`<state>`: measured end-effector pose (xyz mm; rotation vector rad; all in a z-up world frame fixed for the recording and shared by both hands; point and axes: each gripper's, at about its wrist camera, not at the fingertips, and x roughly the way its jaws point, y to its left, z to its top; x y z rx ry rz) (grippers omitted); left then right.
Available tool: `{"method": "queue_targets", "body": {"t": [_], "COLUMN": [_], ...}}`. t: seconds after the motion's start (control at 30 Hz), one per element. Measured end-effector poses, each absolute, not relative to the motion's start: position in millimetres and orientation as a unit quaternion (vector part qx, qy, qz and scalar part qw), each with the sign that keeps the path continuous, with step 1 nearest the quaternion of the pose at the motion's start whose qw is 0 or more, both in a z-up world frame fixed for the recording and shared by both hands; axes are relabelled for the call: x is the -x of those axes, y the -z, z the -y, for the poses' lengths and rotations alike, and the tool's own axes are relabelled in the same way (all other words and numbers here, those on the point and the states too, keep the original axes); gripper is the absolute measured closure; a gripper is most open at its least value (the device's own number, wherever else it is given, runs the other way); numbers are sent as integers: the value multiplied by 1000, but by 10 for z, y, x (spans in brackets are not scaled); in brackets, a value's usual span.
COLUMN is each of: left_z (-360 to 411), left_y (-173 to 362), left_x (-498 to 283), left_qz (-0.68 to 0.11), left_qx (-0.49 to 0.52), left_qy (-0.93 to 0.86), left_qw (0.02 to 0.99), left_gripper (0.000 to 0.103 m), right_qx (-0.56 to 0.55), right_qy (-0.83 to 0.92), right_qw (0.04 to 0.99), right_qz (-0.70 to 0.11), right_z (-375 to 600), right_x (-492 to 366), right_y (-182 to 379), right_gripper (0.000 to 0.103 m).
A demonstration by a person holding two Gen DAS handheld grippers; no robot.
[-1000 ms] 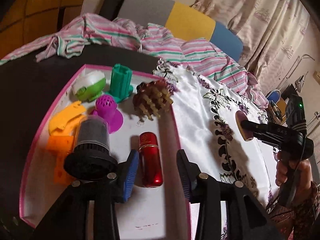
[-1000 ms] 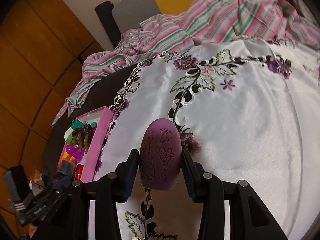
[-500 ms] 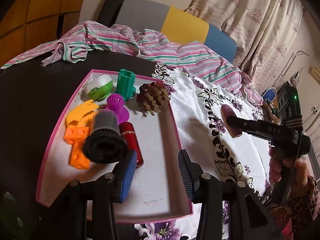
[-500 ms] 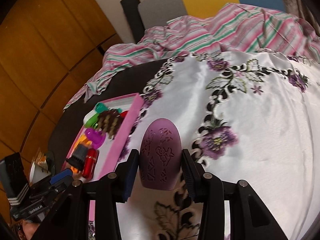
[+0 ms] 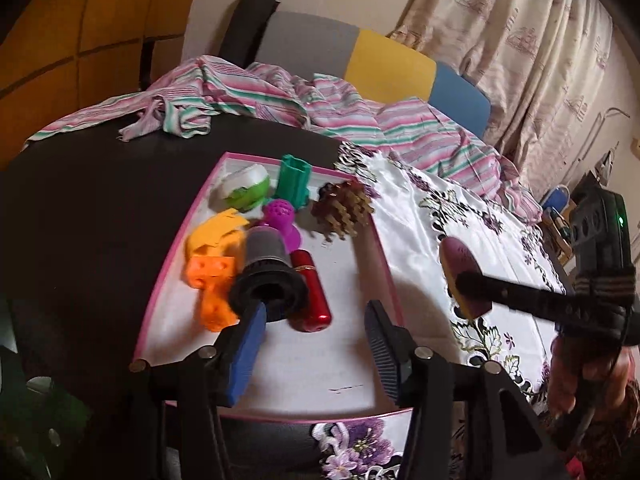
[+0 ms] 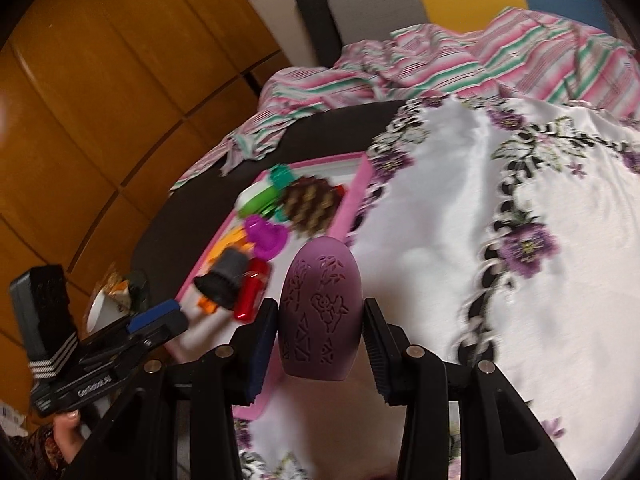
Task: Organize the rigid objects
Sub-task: 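Lower the purple oval into the tray and open the right tool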
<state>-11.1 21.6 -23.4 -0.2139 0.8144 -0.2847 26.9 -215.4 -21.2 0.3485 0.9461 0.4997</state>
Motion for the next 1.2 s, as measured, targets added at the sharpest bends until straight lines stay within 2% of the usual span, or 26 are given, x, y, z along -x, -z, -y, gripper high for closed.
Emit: {"method": "queue_targets", "body": {"t": [0.53,0.9,1.0,1.2], "left_z": [-769,-916,-936,-942], "left_y": [186,191,195,198], "left_x": [216,271,283,290], "left_qz": [-385,-381,-381,-381], "left_qx": [134,149,150,153], "left_qy": [80,70,68,69], "left_qw": [910,910,910,909], "left_gripper": [50,50,50,50], "right_qx": [-59,-47,-47,-37], "right_qy": [-324,-341,-341,-327], "right_qw": [811,786,786,795], "right_qz": [-483,-513,-513,-509], "right_z": [1028,658,609,678], "right_x": [-134,-205,-225,-251], "right_y": [282,438,455,399], "right_gripper": [60,60,64,64]}}
